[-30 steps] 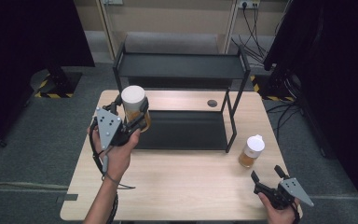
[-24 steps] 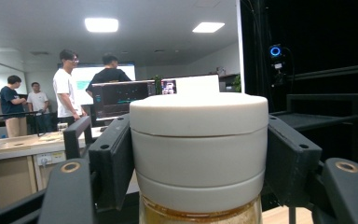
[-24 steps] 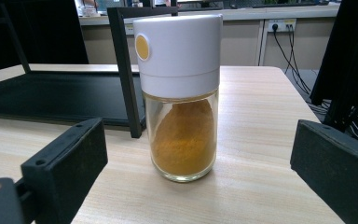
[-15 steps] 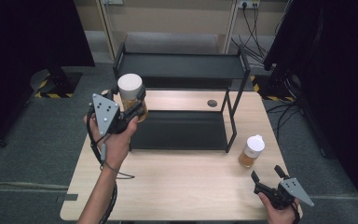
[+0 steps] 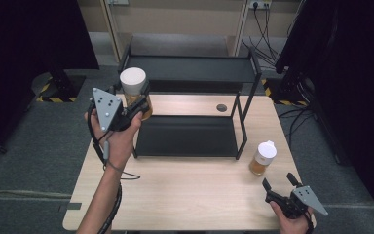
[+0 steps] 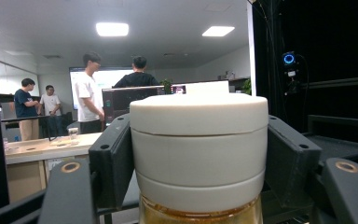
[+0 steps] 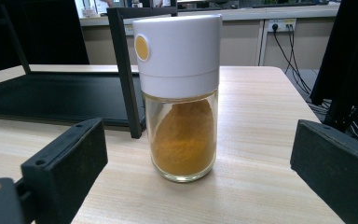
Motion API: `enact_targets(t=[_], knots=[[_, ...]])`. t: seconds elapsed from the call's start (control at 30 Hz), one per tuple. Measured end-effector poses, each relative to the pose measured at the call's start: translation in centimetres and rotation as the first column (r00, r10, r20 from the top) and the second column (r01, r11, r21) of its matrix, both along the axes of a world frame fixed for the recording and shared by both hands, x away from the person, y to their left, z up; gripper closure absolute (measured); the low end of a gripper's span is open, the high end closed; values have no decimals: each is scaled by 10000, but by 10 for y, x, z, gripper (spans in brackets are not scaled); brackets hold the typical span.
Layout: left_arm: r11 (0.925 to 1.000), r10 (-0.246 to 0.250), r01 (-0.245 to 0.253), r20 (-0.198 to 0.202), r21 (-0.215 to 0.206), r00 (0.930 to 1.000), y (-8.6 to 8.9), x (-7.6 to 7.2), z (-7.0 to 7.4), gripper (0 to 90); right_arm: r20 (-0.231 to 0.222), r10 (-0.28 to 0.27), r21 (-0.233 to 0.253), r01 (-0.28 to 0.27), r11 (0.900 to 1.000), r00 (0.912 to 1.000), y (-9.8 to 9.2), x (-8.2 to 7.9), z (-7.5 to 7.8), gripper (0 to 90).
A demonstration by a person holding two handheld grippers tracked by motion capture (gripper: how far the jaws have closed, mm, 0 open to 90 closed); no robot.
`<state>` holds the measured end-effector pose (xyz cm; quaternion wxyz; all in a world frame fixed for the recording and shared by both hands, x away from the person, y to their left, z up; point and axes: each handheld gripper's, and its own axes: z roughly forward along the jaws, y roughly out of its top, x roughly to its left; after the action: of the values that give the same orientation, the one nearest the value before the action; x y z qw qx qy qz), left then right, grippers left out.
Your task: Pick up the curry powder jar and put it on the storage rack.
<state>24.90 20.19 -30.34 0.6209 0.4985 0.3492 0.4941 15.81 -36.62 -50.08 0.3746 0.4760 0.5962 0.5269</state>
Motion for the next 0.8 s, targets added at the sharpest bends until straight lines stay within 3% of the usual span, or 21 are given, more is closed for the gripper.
enact_targets(t=[0.8], knots=[[9997, 202, -202, -56, -141, 9998, 0, 13, 21, 335, 4, -16, -24, 16, 10000, 10000, 0, 0, 0, 42]])
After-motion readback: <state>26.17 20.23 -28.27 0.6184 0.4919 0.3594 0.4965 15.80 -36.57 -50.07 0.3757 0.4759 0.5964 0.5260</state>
